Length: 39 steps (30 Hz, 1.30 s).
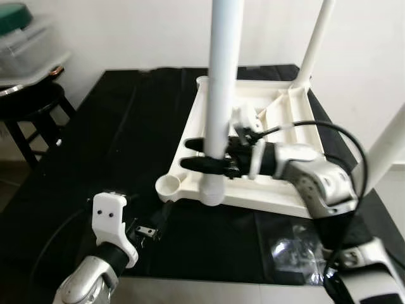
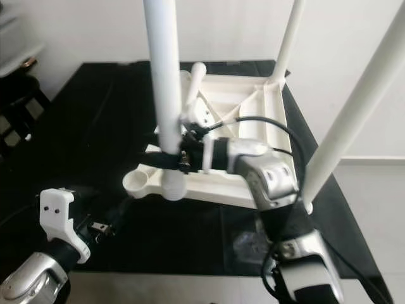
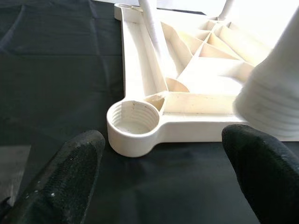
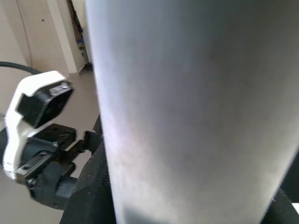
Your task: Building children table
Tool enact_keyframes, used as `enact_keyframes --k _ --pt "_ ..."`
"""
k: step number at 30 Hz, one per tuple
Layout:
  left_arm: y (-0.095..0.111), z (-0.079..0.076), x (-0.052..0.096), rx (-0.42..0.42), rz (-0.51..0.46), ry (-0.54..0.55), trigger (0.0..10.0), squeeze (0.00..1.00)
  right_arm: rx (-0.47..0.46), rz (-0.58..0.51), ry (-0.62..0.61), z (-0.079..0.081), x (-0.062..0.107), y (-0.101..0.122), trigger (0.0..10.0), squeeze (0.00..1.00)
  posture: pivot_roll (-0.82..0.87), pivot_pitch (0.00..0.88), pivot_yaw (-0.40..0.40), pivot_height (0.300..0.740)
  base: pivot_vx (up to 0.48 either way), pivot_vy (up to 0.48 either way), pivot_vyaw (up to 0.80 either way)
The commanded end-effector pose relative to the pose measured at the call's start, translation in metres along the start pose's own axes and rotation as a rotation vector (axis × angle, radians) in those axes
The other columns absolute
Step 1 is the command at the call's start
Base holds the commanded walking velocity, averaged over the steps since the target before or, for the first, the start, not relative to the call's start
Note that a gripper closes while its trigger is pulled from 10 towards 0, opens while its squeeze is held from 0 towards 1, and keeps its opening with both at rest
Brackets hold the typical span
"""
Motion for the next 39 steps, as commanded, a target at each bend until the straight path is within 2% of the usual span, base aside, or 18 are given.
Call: enact_keyframes --k 1,4,7,11,15,25,29,36,39 --pt "0.002 0.003 0.002 -0.031 -0.002 0.016 10.0 0.00 0.021 -0.009 0.004 -0.001 -0.005 0.004 10.0 0.00 0.04 0.182 -0.015 0.740 0.000 0.000 0.00" --pt "0.002 0.003 0.002 -0.027 -0.006 0.022 10.0 0.00 0.025 -0.014 0.018 0.000 -0.008 0.003 10.0 0.00 0.04 0.192 -0.019 0.740 0.000 0.000 0.00" --pt "0.002 0.005 0.002 -0.023 0.002 0.048 10.0 0.00 0.042 -0.036 0.073 0.003 -0.020 0.007 10.0 0.00 0.04 0.211 -0.028 0.740 0.000 0.480 0.00" --pt "0.010 0.010 0.002 -0.027 -0.053 0.100 10.0 0.00 0.072 -0.054 0.117 0.002 -0.032 0.013 10.0 0.00 0.05 0.225 -0.039 0.740 0.000 0.240 0.00" --pt "0.012 0.012 0.003 -0.034 -0.062 0.114 10.0 0.00 0.093 -0.065 0.132 -0.002 -0.035 0.018 10.0 0.00 0.05 0.227 -0.042 0.740 0.000 0.000 0.00" --pt "0.014 0.009 0.003 -0.094 -0.072 0.116 10.0 0.00 0.159 -0.080 0.253 -0.001 -0.034 0.027 10.0 0.00 0.05 0.235 -0.047 0.740 0.000 0.000 0.00" --pt "0.023 0.017 0.005 -0.188 -0.094 0.163 10.0 0.00 0.189 -0.058 0.270 -0.014 -0.027 0.026 10.0 0.00 0.06 0.267 -0.050 0.740 0.000 0.000 0.00" --pt "0.027 0.021 0.010 -0.177 -0.110 0.197 10.0 0.00 0.221 -0.079 0.303 -0.019 -0.023 0.035 10.0 0.00 0.06 0.300 -0.044 0.740 0.000 0.000 0.00" --pt "0.027 0.017 0.016 -0.175 -0.116 0.203 10.0 0.00 0.234 -0.107 0.393 -0.015 -0.021 0.046 10.0 0.00 0.06 0.338 -0.043 0.740 0.000 0.000 0.00"
Point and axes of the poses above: a point about 5 cm out from each wrist's last joint towards the gripper, its own x axis pointing back from the gripper into the wrist, its own y axis along the axis of the wrist's last joint, z = x × y, the point moved 4 cm from there along -x, pointing out of the wrist towards the gripper, and after that the axes turned 14 degrees about x, right-handed, at the moved point
